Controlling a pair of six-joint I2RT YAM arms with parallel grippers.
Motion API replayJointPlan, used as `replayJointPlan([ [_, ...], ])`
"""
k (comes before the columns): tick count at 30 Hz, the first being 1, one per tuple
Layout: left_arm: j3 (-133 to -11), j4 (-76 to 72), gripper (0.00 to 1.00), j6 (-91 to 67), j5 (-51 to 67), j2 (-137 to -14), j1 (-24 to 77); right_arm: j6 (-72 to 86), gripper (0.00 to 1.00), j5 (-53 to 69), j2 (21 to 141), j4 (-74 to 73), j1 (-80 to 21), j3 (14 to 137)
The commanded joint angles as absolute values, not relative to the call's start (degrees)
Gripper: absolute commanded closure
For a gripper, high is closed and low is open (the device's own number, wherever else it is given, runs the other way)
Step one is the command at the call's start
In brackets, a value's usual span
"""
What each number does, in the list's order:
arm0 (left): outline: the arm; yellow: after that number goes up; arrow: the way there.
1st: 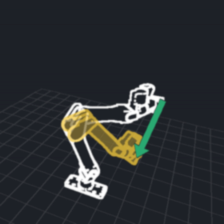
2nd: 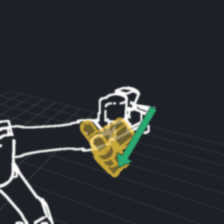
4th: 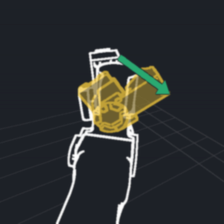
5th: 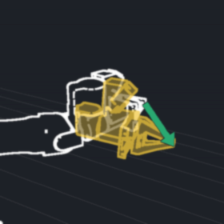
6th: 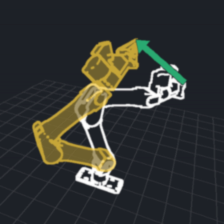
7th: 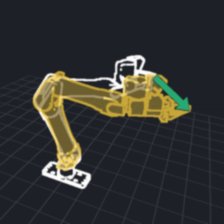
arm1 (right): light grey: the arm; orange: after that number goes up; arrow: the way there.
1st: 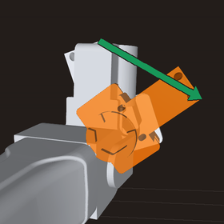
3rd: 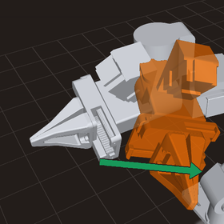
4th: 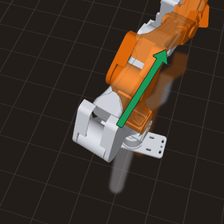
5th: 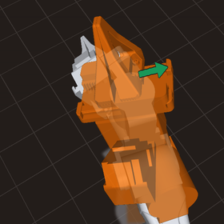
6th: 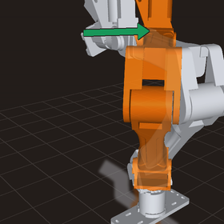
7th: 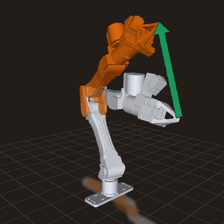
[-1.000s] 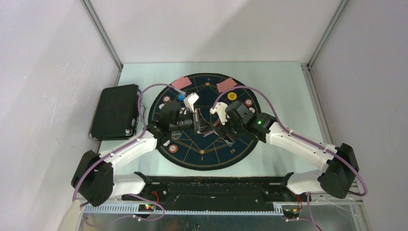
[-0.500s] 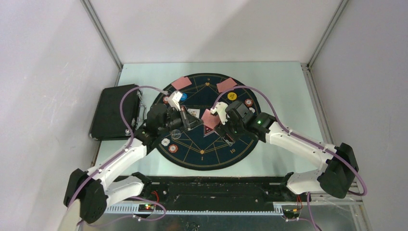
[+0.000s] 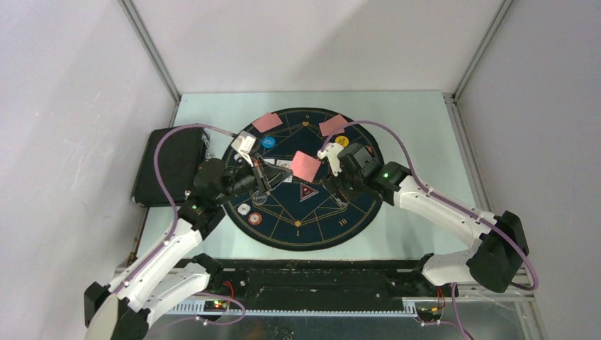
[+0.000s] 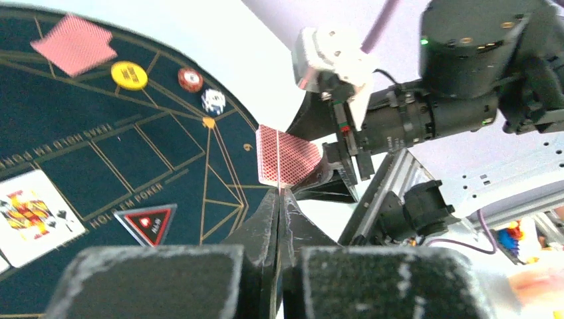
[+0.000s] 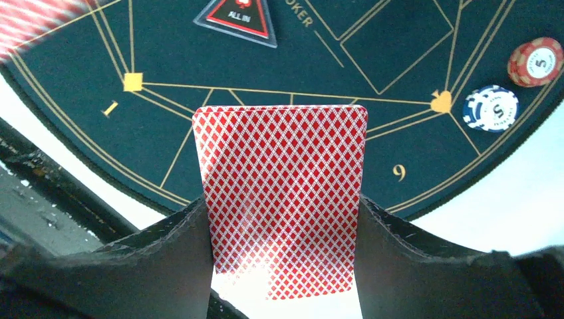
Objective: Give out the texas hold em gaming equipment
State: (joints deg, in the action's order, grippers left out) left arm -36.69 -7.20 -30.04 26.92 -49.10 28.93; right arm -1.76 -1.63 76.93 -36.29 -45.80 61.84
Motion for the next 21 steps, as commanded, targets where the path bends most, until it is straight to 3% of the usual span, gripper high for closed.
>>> replayJointPlan([
  [1, -40.02, -6.63, 1.0, -24.13, 24.05, -46.04, 28.56, 0.26, 1.0, -4.55, 75.45, -34.21, -44.53, 62.64],
  [8, -47.38, -6.58, 1.0, 4.35, 15.73, -49.17, 28.56, 1.55, 1.0, -5.68, 74.21, -33.76, -42.65, 62.64],
  [15, -54.44, -8.78, 1.0, 44.27, 20.68, -59.24, 28.56, 3.3, 1.0, -9.8, 72.13, -34.22, -39.62, 62.74],
  [19, -47.33, -12.94, 1.0, 64.1, 23.7, -62.51, 28.4, 4.56, 1.0, -11.54, 71.53, -34.2, -36.93, 62.67],
  [21, -40.22, -23.1, 1.0, 71.63, 23.91, -64.79, 28.27, 5.16, 1.0, -11.25, 71.88, -33.71, -35.75, 62.71],
])
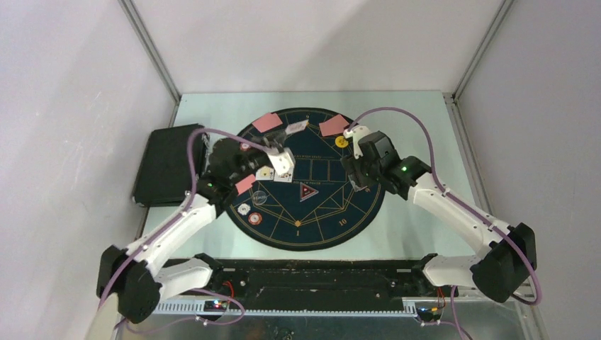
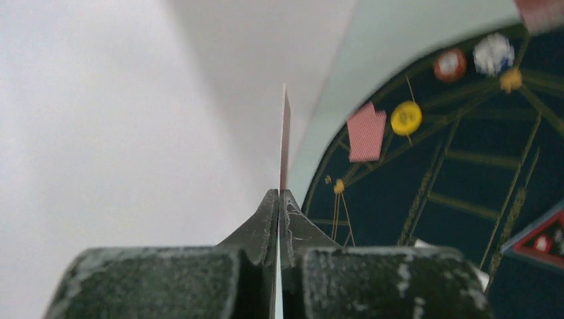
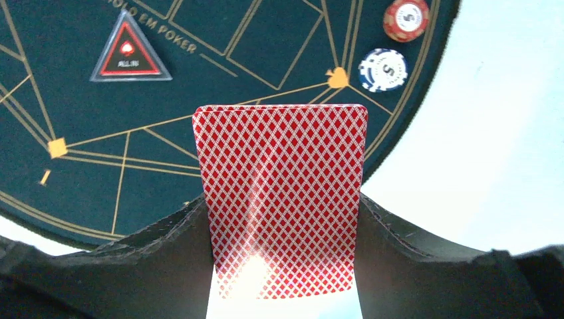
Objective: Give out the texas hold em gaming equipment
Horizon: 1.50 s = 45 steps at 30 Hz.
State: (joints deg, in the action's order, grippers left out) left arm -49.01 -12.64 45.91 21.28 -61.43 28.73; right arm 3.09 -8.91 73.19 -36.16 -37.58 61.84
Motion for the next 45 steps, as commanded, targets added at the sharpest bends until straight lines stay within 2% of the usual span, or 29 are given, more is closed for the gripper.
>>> replayJointPlan([
  [1, -37.3, -29.2, 1.0, 73.52, 24.17, -67.13, 28.15, 5.44, 1.0, -10.99, 72.33, -33.46, -35.2, 62.75],
  [6, -40.02, -27.29, 1.0, 80.14, 25.49, -75.8, 26.62, 6.41, 1.0, -11.98, 75.04, -33.81, -34.41, 62.98],
  [14, -39.44, -42.01, 1.0, 83.38, 28.23, -92.98, 25.05, 7.17, 1.0, -8.92, 78.58, -34.38, -32.43, 63.02],
  [20, -39.32, -47.59, 1.0, 84.67, 30.68, -98.9, 25.47, 7.08, 1.0, -6.69, 79.77, -33.26, -31.25, 63.01],
  [24, -38.97, -42.31, 1.0, 84.85, 32.2, -97.97, 25.53, 7.14, 1.0, -6.29, 80.4, -33.21, -31.05, 63.2],
  [31, -40.39, -24.23, 1.0, 87.58, 33.49, -96.02, 26.26, 7.12, 1.0, -6.16, 81.47, -33.57, -31.03, 64.12],
  [45, -44.56, -11.19, 1.0, 89.62, 29.46, -97.08, 27.56, 7.12, 1.0, -6.45, 81.68, -34.17, -31.07, 64.15],
])
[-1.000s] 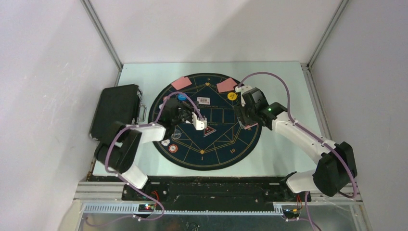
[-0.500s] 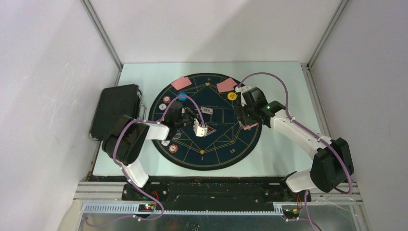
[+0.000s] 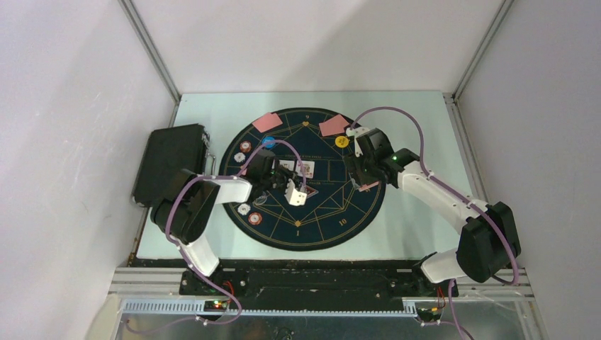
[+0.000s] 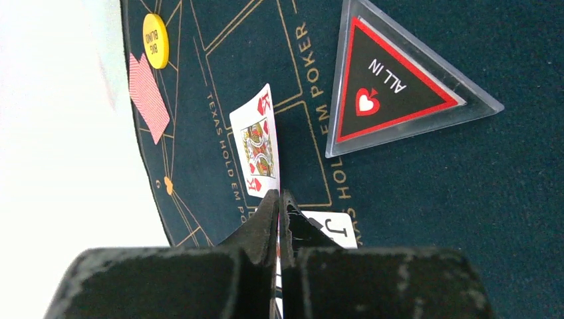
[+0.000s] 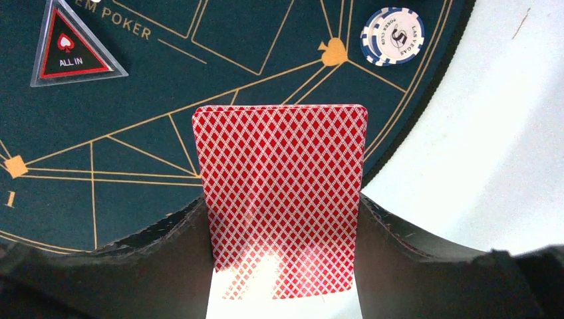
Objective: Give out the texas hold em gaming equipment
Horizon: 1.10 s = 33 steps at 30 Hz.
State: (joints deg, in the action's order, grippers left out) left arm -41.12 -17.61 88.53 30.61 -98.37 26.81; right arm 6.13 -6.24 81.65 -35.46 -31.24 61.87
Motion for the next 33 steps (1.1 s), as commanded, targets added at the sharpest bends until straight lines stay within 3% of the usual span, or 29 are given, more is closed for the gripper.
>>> replayJointPlan([
  [1, -45.55, -8.53, 1.0, 89.59, 28.94, -97.04, 27.66, 7.12, 1.0, -6.43, 81.75, -34.18, -31.04, 64.11],
  [9, -46.34, -7.59, 0.92, 85.95, 25.77, -97.42, 29.23, 7.14, 1.0, -6.51, 81.82, -34.31, -31.07, 64.15],
  [14, -46.95, -6.4, 0.73, 83.92, 24.8, -96.74, 29.99, 7.13, 1.0, -6.79, 81.64, -34.76, -31.1, 64.12],
  [24, -47.46, -2.86, 0.45, 80.61, 24.87, -92.78, 30.49, 6.95, 1.0, -6.5, 81.93, -35.15, -31.28, 64.09],
  [33, -49.13, -6.15, 0.14, 63.35, 27.72, -83.12, 29.75, 6.87, 1.0, -6.73, 80.78, -34.14, -32.06, 64.07],
])
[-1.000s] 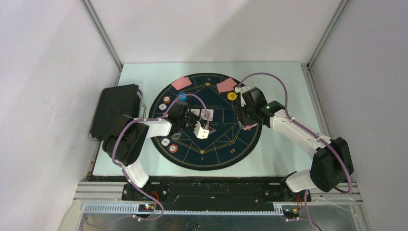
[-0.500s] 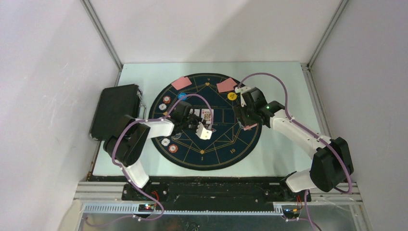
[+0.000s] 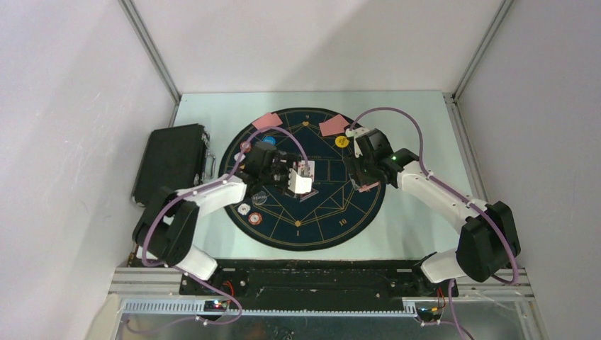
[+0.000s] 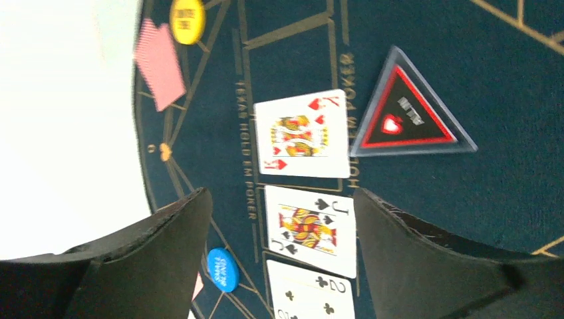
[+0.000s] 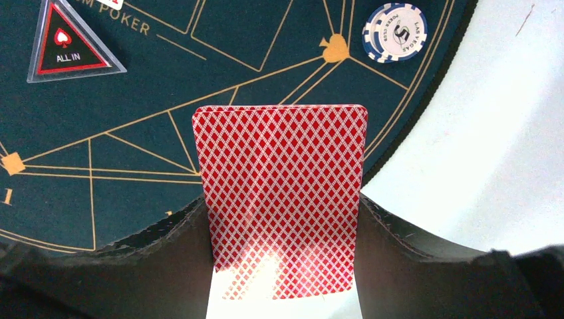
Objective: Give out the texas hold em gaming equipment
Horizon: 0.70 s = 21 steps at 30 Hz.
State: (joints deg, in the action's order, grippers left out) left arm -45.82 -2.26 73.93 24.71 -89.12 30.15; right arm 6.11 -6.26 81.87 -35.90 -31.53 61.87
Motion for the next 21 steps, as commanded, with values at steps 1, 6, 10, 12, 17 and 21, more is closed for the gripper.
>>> replayJointPlan([
  [1, -48.98, -7.69, 0.08, 59.72, 27.75, -81.51, 29.6, 7.04, 1.0, -6.91, 80.6, -34.13, -32.07, 64.07],
  [6, -50.57, -22.39, 0.0, 44.03, 23.89, -77.39, 29.36, 8.79, 1.0, -7.8, 79.3, -33.79, -32.33, 63.99],
  [10, -56.21, -29.37, 0.0, 23.24, 12.34, -74.29, 29.59, 9.51, 1.0, -6.21, 79.11, -33.76, -32.32, 63.87],
  [12, -59.34, -27.92, 0.0, 10.73, 2.77, -72.42, 29.55, 10.12, 1.0, -7.95, 79.13, -34.51, -32.34, 63.15],
  [17, -60.86, -13.51, 0.0, -14.53, -2.45, -69.95, 29.65, 12.48, 1.0, -9.31, 77.94, -34.71, -32.32, 60.62],
  [21, -59.36, -2.28, 0.0, -22.99, -2.35, -71.7, 30.89, 13.31, 1.0, -9.63, 76.22, -33.65, -32.42, 56.95],
])
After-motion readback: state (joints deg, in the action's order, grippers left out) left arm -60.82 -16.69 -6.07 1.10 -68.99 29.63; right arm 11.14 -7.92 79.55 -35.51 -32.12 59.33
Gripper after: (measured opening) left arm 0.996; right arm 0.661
